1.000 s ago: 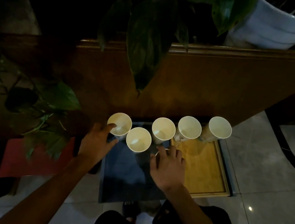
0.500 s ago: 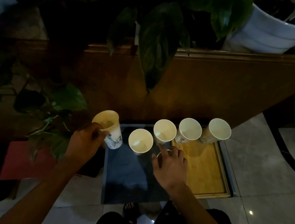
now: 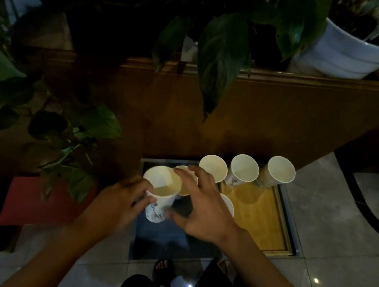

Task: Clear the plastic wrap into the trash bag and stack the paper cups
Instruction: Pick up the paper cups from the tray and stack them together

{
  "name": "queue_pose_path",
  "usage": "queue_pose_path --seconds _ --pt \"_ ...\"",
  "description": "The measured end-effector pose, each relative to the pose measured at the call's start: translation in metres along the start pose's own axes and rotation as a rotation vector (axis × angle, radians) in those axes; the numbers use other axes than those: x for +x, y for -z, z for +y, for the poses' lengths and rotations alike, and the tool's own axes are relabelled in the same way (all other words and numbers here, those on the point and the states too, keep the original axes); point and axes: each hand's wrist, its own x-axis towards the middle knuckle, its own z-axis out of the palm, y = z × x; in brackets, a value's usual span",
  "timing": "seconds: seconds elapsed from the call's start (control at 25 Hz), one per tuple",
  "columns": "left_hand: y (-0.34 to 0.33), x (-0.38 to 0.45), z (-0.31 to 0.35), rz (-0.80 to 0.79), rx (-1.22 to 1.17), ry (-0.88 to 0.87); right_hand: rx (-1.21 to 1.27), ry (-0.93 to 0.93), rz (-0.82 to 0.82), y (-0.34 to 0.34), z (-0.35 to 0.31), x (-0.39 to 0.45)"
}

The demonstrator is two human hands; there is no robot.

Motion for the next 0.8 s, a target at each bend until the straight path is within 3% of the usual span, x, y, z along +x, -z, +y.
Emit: queue_pose_path --seconds 0.12,0.28,0.44,0.56,0.8 --pt "-0.003 -0.003 0.016 -0.079 -0.096 -0.091 -0.121 0.045 -0.170 0.003 -0.011 0.009" --pt "-0.010 -0.009 0.019 -0.126 -0.179 -0.084 -0.151 0.056 -0.236 0.003 -0.012 0.011" --pt "-0.020 -0.005 0.004 -0.073 -0.483 0.165 -0.053 -0.045 -0.164 0.015 -0.002 -0.008" --pt "-0.041 0.010 -0.016 0.036 -0.517 0.332 0.055 -0.130 -0.077 0.032 0.010 -0.025" --pt "-0.112 0.043 -0.050 -0.176 -0.418 0.505 0.089 -0.238 0.098 0.063 0.021 -0.035"
